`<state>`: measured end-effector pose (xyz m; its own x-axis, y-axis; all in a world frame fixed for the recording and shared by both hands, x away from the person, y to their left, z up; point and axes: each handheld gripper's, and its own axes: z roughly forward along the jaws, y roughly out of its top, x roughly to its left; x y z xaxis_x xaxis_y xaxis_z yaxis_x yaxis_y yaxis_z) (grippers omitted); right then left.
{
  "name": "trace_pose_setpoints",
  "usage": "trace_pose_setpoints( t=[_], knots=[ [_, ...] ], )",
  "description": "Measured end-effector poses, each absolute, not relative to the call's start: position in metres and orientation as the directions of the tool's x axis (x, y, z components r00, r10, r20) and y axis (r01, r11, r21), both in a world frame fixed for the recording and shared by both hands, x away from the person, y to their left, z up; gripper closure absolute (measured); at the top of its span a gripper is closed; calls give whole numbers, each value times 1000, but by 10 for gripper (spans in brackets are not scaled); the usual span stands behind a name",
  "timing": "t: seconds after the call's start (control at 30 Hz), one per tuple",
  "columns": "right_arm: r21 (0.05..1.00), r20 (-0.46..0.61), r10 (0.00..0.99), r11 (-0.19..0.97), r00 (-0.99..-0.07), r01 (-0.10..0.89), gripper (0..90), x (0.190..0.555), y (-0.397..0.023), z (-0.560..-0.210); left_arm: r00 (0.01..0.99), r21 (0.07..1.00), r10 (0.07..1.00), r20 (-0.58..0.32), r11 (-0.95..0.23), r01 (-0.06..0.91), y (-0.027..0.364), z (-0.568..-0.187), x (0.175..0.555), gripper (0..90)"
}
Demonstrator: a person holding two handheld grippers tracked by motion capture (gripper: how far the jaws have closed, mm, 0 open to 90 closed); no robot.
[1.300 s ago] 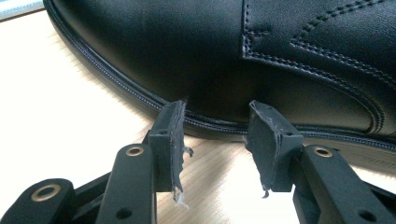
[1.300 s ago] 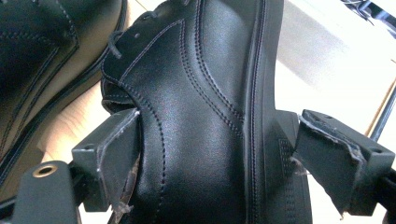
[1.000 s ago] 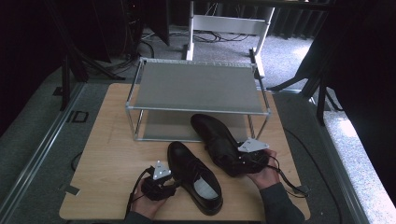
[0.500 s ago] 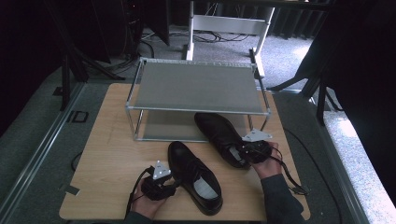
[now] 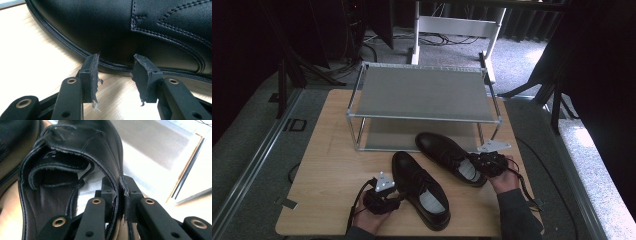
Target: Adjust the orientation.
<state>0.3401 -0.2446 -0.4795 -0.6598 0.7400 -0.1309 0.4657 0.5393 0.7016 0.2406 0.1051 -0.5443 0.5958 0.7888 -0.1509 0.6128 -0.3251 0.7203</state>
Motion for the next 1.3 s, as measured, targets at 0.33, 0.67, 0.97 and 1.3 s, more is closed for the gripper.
trace_pose_setpoints(
  t=[0.33, 0.67, 0.97, 1.3],
  knots=[
    [676, 17, 730, 496, -684, 546, 807, 328, -258, -482, 601, 712, 783, -160, -331, 620, 105, -545, 235, 561],
    [675, 108, 739, 437, -665, 595, 798, 327, -260, -485, 615, 710, 773, -156, -345, 614, 101, -546, 235, 561],
    [662, 128, 718, 452, -684, 598, 781, 327, -245, -490, 626, 710, 766, -148, -358, 606, 99, -545, 237, 577],
    [677, 61, 714, 484, -697, 555, 754, 321, -244, -481, 657, 711, 740, -146, -384, 590, 90, -545, 241, 588]
  ],
)
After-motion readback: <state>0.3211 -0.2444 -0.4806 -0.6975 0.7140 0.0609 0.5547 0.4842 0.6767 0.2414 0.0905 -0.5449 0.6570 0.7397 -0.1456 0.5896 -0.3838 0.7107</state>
